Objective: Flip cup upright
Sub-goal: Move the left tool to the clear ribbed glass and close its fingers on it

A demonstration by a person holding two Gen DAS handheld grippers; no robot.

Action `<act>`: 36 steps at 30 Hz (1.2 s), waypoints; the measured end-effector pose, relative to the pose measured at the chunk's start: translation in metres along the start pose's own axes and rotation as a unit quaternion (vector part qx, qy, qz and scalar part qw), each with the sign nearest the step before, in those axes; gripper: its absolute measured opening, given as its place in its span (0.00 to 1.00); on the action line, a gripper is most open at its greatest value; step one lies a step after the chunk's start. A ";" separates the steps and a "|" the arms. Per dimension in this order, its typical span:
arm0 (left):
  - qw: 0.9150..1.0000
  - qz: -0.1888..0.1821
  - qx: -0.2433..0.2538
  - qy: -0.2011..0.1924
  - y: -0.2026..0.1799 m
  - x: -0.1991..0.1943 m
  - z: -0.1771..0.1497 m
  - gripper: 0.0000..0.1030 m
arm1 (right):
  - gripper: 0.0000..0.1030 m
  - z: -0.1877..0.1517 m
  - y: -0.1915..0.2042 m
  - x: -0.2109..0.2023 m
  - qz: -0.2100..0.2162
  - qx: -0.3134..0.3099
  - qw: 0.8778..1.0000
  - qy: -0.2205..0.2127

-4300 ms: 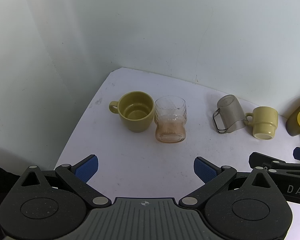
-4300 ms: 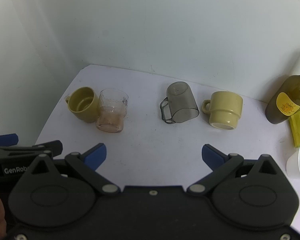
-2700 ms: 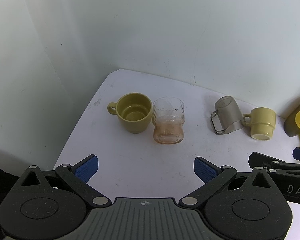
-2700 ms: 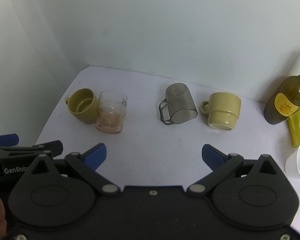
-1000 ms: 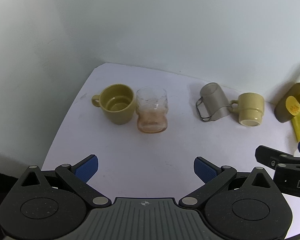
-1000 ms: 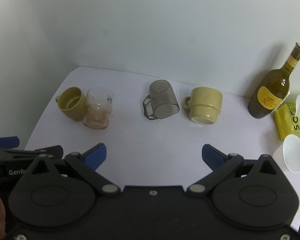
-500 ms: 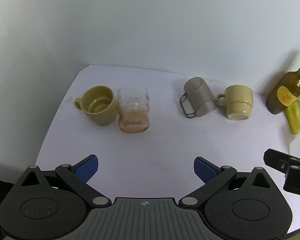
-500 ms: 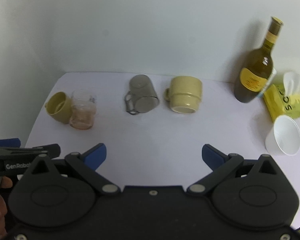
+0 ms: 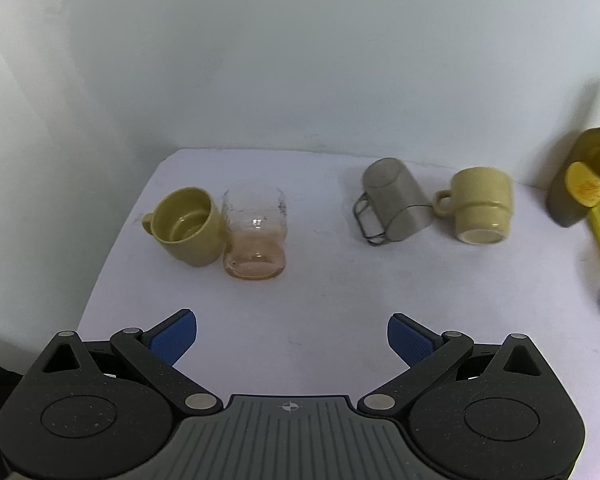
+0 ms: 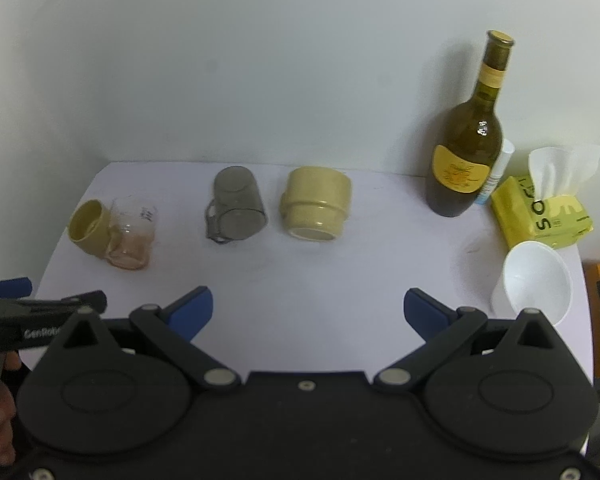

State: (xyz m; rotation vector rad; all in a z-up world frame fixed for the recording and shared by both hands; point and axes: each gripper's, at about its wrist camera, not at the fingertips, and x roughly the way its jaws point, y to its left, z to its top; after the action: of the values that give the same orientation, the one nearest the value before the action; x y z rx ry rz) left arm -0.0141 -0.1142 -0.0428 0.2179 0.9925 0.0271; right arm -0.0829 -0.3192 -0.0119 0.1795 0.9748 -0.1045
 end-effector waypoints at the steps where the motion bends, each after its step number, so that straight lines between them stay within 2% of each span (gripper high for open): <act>1: 1.000 0.001 0.001 -0.001 0.000 0.002 0.000 1.00 | 1.00 -0.002 -0.005 0.000 -0.004 -0.003 1.000 0.000; 5: 1.000 -0.001 -0.003 0.005 0.004 0.028 -0.006 1.00 | 1.00 -0.013 -0.018 0.003 -0.022 -0.010 1.000 -0.007; 8: 0.999 -0.002 -0.021 0.034 0.020 0.061 -0.006 1.00 | 1.00 -0.017 -0.021 0.003 -0.035 -0.010 0.999 -0.008; 11: 1.000 0.011 -0.012 0.008 0.034 0.073 -0.002 1.00 | 1.00 -0.017 -0.015 -0.003 -0.039 -0.001 0.999 -0.017; 15: 1.000 0.012 0.007 0.006 0.055 0.099 0.016 1.00 | 1.00 -0.015 -0.005 -0.006 -0.047 0.009 0.998 -0.027; 20: 0.999 -0.022 0.039 0.016 0.065 0.132 0.039 1.00 | 1.00 -0.014 0.004 -0.014 -0.078 0.055 0.995 -0.035; 25: 0.998 -0.056 0.031 0.027 0.068 0.158 0.047 0.99 | 1.00 -0.025 0.020 -0.021 -0.107 0.078 0.990 -0.040; 26: 0.996 -0.075 0.029 0.040 0.069 0.172 0.049 0.98 | 1.00 -0.025 0.020 -0.021 -0.108 0.079 0.990 -0.040; 27: 0.995 -0.083 0.031 0.052 0.068 0.180 0.050 0.88 | 1.00 -0.029 0.023 -0.024 -0.122 0.088 0.988 -0.037; 32: 0.992 -0.095 0.038 0.070 0.058 0.197 0.051 0.69 | 1.00 -0.040 0.025 -0.029 -0.139 0.115 0.983 -0.027; 36: 0.993 -0.090 0.041 0.065 0.052 0.197 0.049 0.66 | 1.00 -0.051 0.030 -0.029 -0.153 0.113 0.982 -0.011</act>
State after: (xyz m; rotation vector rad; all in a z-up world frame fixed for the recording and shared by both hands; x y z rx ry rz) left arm 0.1389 -0.0477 -0.1702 0.2037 1.1409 -0.1670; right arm -0.1351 -0.2793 -0.0122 0.2363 0.9628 -0.5001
